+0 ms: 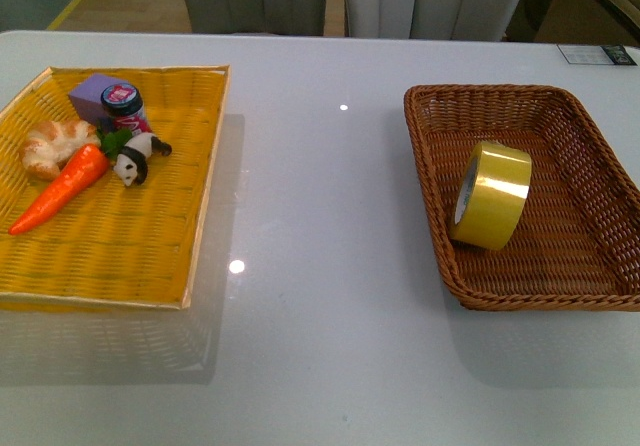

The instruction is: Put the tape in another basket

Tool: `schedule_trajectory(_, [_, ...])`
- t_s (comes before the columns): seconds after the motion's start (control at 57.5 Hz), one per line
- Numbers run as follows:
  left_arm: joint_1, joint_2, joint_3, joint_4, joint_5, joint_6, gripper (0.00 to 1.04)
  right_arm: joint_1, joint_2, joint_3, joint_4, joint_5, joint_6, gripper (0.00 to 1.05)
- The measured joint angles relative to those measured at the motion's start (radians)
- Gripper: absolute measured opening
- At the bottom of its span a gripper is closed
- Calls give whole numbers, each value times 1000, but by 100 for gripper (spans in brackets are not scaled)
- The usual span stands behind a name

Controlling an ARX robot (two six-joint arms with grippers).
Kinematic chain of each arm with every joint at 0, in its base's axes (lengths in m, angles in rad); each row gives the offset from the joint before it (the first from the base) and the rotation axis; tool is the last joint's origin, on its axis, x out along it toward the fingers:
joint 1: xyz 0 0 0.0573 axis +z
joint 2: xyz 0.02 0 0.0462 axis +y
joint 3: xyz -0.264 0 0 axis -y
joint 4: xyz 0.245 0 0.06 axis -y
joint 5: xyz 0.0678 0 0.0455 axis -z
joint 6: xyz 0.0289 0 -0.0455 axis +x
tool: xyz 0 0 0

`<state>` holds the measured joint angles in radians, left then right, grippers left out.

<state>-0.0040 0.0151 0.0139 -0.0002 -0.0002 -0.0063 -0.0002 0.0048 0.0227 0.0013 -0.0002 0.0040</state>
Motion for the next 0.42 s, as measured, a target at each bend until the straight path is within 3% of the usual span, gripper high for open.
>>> schedule_trajectory(0.417, [0, 0, 0, 0, 0, 0, 96, 0, 0, 0, 0, 0, 0, 96])
